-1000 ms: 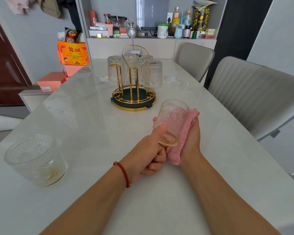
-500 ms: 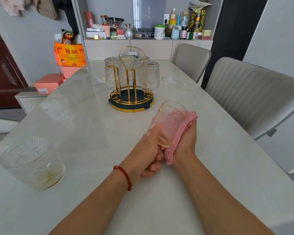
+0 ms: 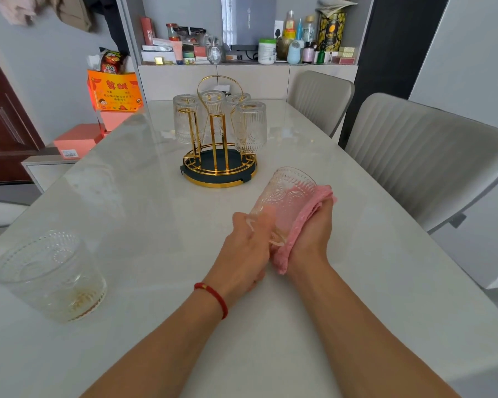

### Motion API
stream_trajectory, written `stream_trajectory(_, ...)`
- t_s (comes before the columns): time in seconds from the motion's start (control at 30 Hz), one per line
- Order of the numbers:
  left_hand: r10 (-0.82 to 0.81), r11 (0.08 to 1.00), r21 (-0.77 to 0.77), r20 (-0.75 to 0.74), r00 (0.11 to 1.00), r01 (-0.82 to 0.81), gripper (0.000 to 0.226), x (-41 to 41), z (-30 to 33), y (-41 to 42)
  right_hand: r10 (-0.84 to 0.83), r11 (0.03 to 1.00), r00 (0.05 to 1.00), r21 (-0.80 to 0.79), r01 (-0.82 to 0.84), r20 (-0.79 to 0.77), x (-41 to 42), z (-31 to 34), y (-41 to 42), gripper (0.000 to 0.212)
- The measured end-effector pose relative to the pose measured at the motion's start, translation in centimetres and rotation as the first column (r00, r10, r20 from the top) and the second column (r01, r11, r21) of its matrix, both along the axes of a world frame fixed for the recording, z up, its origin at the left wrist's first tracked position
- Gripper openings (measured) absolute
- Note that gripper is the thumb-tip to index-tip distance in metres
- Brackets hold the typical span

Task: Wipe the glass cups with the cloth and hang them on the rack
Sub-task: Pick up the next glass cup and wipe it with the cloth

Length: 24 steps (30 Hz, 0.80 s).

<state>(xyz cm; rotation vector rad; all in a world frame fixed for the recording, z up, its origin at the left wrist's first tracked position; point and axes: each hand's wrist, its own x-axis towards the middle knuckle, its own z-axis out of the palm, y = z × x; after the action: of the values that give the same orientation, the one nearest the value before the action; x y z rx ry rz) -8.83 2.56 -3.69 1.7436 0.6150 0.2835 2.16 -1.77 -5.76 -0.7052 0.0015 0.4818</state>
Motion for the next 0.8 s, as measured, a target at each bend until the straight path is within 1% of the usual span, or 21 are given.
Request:
stream_trajectory(0.07, -0.019, 0.99, 0.143, 0.021, 1.0, 0.016, 0.055, 0.1, -0.4, 0.0, -0.016, 1.0, 0.999, 0.001, 0.016, 0.03, 0.0, 0.0, -0.3, 0.062)
stream_trajectory(0.1, -0.026, 0.989, 0.143, 0.005, 1.0, 0.025, 0.053, 0.1, -0.5, 0.2, -0.015, 1.0, 1.0, -0.011, 0.015, 0.024, 0.2, -0.2, -0.4, 0.062)
stream_trajectory(0.13, -0.036, 0.997, 0.074, -0.028, 0.999, 0.038, 0.055, -0.1, -0.1, 0.2, -0.011, 1.0, 1.0, -0.014, 0.011, 0.019, 0.2, -0.2, -0.5, 0.064)
stream_trajectory(0.17, -0.072, 0.996, -0.05, -0.069, 0.995, 0.069, 0.063, -0.2, 0.3, 0.4, -0.005, 1.0, 1.0, -0.003, 0.005, 0.008, 0.3, -0.1, -0.5, 0.065)
stream_trajectory(0.2, -0.125, 0.975, -0.197, -0.102, 0.987, 0.104, 0.071, -0.4, 0.7, 0.6, 0.002, 1.0, 1.0, 0.008, -0.002, -0.003, 0.4, -0.1, -0.6, 0.066)
stream_trajectory(0.23, -0.174, 0.949, -0.284, -0.118, 0.978, 0.135, 0.075, -0.6, 1.1, 0.7, 0.012, 1.0, 1.0, 0.02, -0.012, -0.006, 0.4, 0.0, -0.5, 0.067)
stream_trajectory(0.27, -0.184, 0.942, -0.306, -0.127, 0.975, 0.137, 0.078, -0.5, 1.1, 0.9, 0.013, 1.0, 1.0, 0.016, -0.013, -0.008, 0.3, 0.2, -0.4, 0.068)
stream_trajectory(0.3, -0.164, 0.954, -0.274, -0.141, 0.976, 0.121, 0.08, -0.3, 1.0, 0.8, 0.022, 1.0, 1.0, 0.015, -0.022, -0.012, 0.1, 0.3, -0.2, 0.069)
stream_trajectory(0.33, -0.106, 0.976, -0.205, -0.14, 0.985, 0.076, 0.083, -0.2, 0.8, 0.7, 0.021, 1.0, 1.0, 0.014, -0.021, -0.017, -0.1, 0.2, -0.1, 0.07)
stream_trajectory(0.37, -0.047, 0.993, -0.112, -0.105, 0.993, 0.035, 0.084, 0.1, 0.5, 0.5, 0.002, 1.0, 1.0, 0.018, -0.002, -0.011, -0.2, 0.1, 0.0, 0.068)
stream_trajectory(0.4, -0.015, 1.0, -0.018, -0.053, 0.998, 0.014, 0.08, 0.3, 0.1, 0.3, -0.022, 1.0, 1.0, 0.02, 0.022, 0.002, -0.3, 0.2, -0.1, 0.064)
stream_trajectory(0.43, -0.012, 0.998, 0.062, -0.012, 1.0, 0.013, 0.07, 0.4, -0.1, 0.1, -0.049, 0.998, 0.999, 0.031, 0.048, 0.012, -0.2, 0.2, -0.2, 0.063)
stream_trajectory(0.47, -0.025, 0.996, 0.091, 0.016, 1.0, 0.023, 0.059, 0.4, -0.2, 0.0, -0.055, 0.998, 0.998, 0.033, 0.054, 0.025, -0.1, 0.1, -0.4, 0.065)
stream_trajectory(0.5, -0.049, 0.997, 0.062, 0.009, 0.999, 0.048, 0.053, 0.3, 0.0, 0.0, -0.045, 0.998, 0.999, 0.043, 0.044, 0.021, -0.1, 0.2, -0.6, 0.065)
stream_trajectory(0.53, -0.073, 0.997, -0.022, -0.04, 0.997, 0.072, 0.062, 0.2, 0.2, 0.3, -0.042, 0.999, 0.999, 0.035, 0.042, 0.014, -0.1, 0.2, -0.8, 0.062)
stream_trajectory(0.57, -0.105, 0.984, -0.152, -0.103, 0.989, 0.089, 0.071, 0.0, 0.6, 0.6, -0.037, 0.999, 0.999, 0.036, 0.037, 0.007, -0.1, 0.3, -0.8, 0.059)
stream_trajectory(0.6, -0.153, 0.955, -0.274, -0.133, 0.979, 0.112, 0.071, -0.1, 0.8, 0.9, -0.029, 0.999, 1.0, 0.031, 0.029, -0.005, 0.0, 0.2, -0.7, 0.06)
stream_trajectory(0.63, -0.171, 0.934, -0.337, -0.141, 0.975, 0.115, 0.071, -0.1, 1.0, 1.0, -0.008, 0.999, 1.0, 0.033, 0.008, -0.014, -0.2, 0.3, -0.6, 0.065)
stream_trajectory(0.67, -0.165, 0.928, -0.356, -0.136, 0.977, 0.107, 0.072, 0.0, 1.0, 1.1, 0.001, 1.0, 1.0, 0.029, 0.0, -0.018, -0.3, 0.4, -0.4, 0.068)
stream_trajectory(0.73, -0.048, 0.948, -0.319, -0.125, 0.991, 0.005, 0.073, 0.4, 0.8, 0.7, -0.016, 1.0, 1.0, 0.016, 0.017, -0.006, -0.4, 0.7, -0.2, 0.065)
stream_trajectory(0.8, 0.042, 0.986, -0.161, -0.062, 0.997, -0.052, 0.074, 0.9, 0.3, 0.2, -0.049, 0.998, 0.999, 0.034, 0.049, 0.016, -0.3, 0.7, -0.3, 0.058)
